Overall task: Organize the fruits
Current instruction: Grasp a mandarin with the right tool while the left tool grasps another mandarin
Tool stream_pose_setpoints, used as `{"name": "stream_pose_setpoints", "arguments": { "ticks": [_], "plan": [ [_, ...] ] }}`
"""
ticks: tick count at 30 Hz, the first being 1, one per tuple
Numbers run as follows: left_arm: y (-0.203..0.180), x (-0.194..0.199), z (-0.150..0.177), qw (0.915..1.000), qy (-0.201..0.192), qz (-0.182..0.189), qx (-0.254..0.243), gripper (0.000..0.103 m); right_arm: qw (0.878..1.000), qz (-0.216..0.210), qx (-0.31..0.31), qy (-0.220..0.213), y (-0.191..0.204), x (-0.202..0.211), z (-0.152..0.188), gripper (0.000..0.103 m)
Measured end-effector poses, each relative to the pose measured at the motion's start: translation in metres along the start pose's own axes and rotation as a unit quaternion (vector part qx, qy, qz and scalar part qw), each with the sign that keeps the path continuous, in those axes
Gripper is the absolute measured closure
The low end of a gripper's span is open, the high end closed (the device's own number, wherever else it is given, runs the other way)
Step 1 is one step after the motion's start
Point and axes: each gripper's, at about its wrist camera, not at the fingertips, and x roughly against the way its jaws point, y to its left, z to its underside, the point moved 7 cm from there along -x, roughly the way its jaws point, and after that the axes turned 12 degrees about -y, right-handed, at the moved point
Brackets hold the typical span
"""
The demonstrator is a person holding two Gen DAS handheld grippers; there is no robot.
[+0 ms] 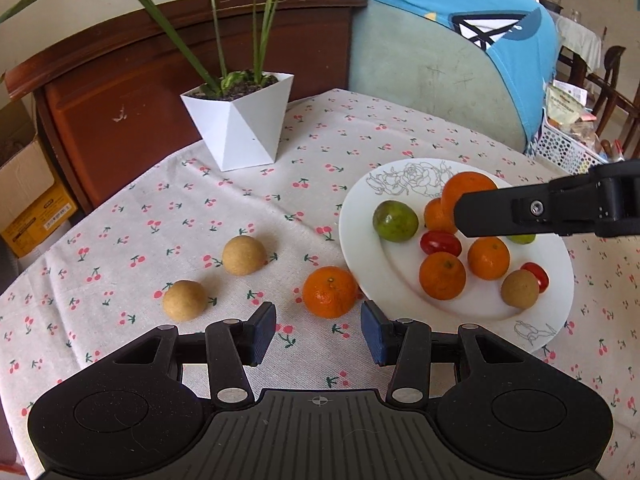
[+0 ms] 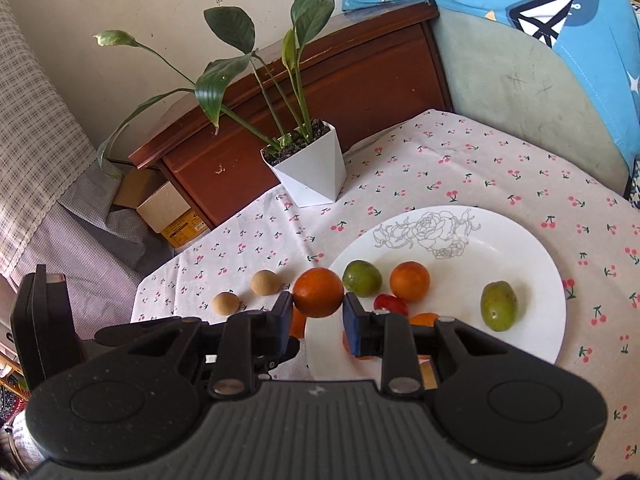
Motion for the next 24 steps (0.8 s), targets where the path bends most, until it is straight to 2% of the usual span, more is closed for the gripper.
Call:
{"name": "stream_pose_setpoints", "arguments": {
  "ticks": [3,8,13,18,24],
  "plan": [
    [-0.002,-0.006,0.003,0.9999,-0.002,0.005,-0.013,0.06,1.0,0.0,0.001,0.001,0.0,0.0,0.0,0.076],
    [0.005,-0.013,0.004,0.9997,-0.016,0.019,-0.008,0.06,1.0,0.002,0.0,0.001,-0.001,-0.001,0.001,0.076],
    [0.001,-0.015,0.002,0.9986,-0.024,0.04,-0.024,0.074,1.0,0.005,-0.004,0.003,-0.003,-0.003,0.001,0.076],
    [0.0,-0.012,0.002,0.9987,-0.027,0.037,-0.024,0.075,1.0,0.006,-0.012,0.005,-0.005,-0.004,0.001,0.076],
    [0.004,0.002,-0.011,0.9985,-0.048,0.026,-0.008,0.075,0.999,0.009,-0.036,-0.001,-0.016,-0.004,-0.007,0.076]
  ]
}}
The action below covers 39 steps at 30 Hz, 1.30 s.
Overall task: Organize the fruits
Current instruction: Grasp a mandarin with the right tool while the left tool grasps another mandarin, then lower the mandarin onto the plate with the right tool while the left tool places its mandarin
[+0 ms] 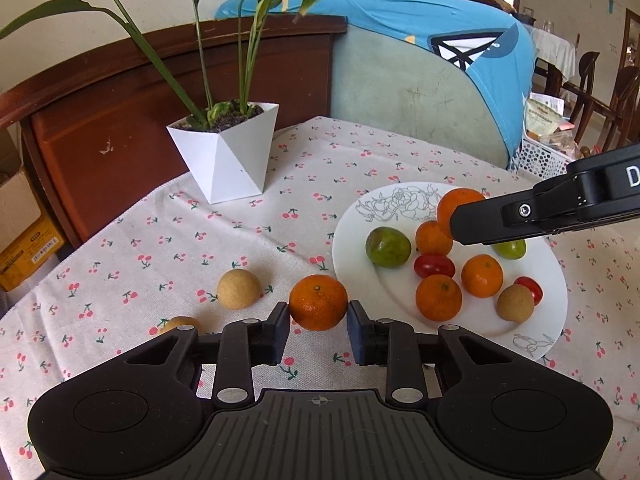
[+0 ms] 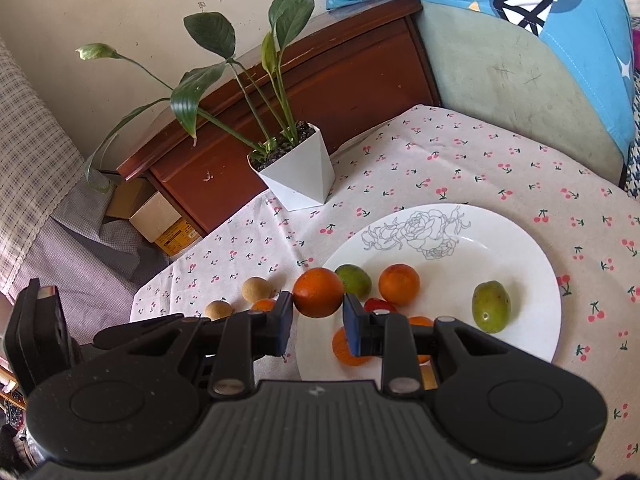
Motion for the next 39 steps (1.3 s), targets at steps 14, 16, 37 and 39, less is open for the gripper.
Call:
{"name": "stream_pose_setpoints", "arguments": {
  "ticks": [14,16,37,39],
  "plan": [
    [-0.048,0.022,-0.045,0.9975,-0.049,0.045,0.025,0.075,0.996,0.036,-0.054,-0.065,-0.046,0.014,-0.051,0.076],
    [-0.058,0.02,-0.042,0.9975,-0.043,0.054,0.017,0.075,0.996,0.043,-0.058,-0.059,-0.05,0.011,-0.048,0.076],
    [-0.1,0.006,0.004,0.9958,0.035,0.078,-0.031,0.074,0.991,0.102,-0.084,0.021,-0.07,-0.012,-0.006,0.073],
    [-0.098,0.006,0.002,0.9961,0.033,0.079,-0.021,0.073,0.991,0.101,-0.085,0.017,-0.069,-0.011,-0.008,0.073]
  ]
}}
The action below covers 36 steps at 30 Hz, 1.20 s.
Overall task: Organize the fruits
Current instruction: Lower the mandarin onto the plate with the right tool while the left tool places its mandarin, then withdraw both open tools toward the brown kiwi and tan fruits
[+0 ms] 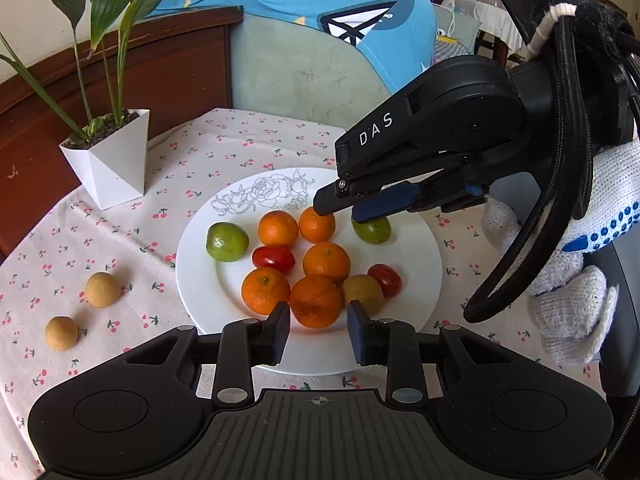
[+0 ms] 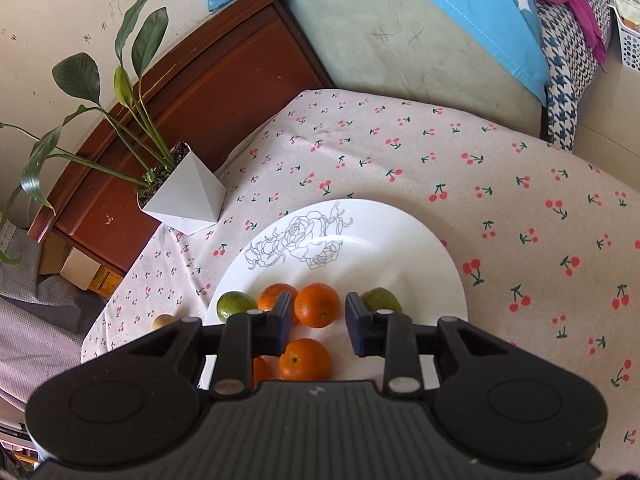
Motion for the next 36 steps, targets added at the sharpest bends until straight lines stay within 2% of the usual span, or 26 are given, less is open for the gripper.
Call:
{"name": "stream_pose_setpoints", "arguments": {
  "ticks": [3,4,6,18,22,27,33,36],
  "plan": [
    [0.006,0.003,-0.006,0.9996,-0.007,0.002,0.027,0.072,1.0,-0.006,-0.006,-0.007,0.001,0.002,-0.003,0.072],
    [0.009,0.004,-0.007,0.9993,-0.007,-0.001,0.036,0.068,1.0,-0.008,-0.006,-0.009,0.002,0.003,-0.004,0.072],
    [0.016,0.005,-0.01,0.9987,-0.008,-0.014,0.049,0.063,1.0,-0.011,-0.002,-0.01,0.004,0.003,-0.005,0.072],
    [0.066,0.028,-0.018,0.989,-0.008,-0.095,0.113,0.057,0.999,-0.039,0.029,-0.005,0.032,-0.002,0.003,0.069],
    [0.085,0.042,-0.021,0.9843,-0.007,-0.127,0.122,0.055,0.997,-0.054,0.057,-0.009,0.05,-0.002,0.006,0.069],
    [0.122,0.061,-0.023,0.974,-0.009,-0.179,0.139,0.052,0.993,-0.085,0.075,-0.01,0.071,-0.003,0.01,0.069],
    [0.155,0.073,-0.018,0.9693,-0.002,-0.214,0.121,0.052,0.987,-0.115,0.111,-0.005,0.097,-0.01,0.021,0.069],
    [0.164,0.073,-0.013,0.967,0.001,-0.218,0.132,0.052,0.983,-0.128,0.133,-0.001,0.11,-0.015,0.028,0.069]
  ]
}}
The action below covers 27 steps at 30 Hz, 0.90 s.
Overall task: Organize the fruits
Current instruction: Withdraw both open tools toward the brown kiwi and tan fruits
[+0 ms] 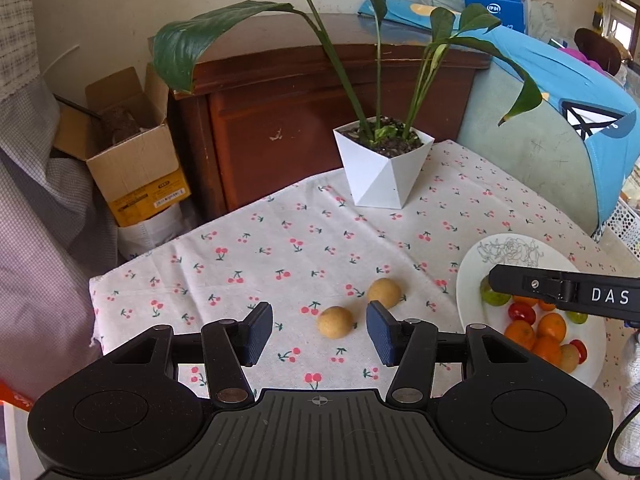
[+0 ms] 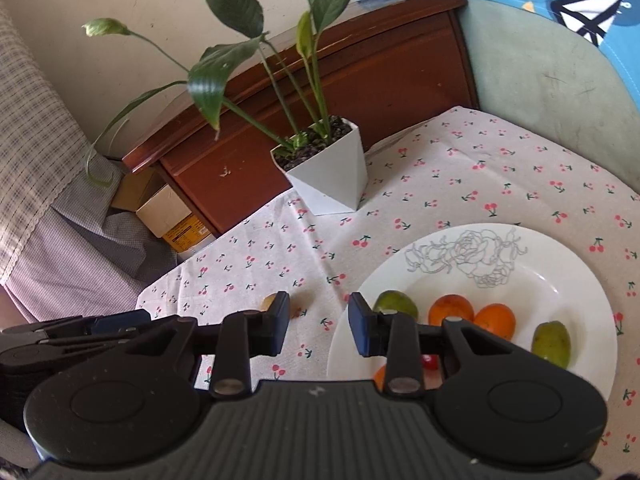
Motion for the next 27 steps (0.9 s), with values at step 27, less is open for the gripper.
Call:
{"name": "stream_pose_setpoints", "arguments": {
  "ticks": [27],
  "plan": [
    [0.034,-0.014,0.005,0.9948,0.038,-0.037,0.087,0.052,0.994,-0.006,0.098,0.04,0.034,-0.082,0.038,0.067]
  ]
}}
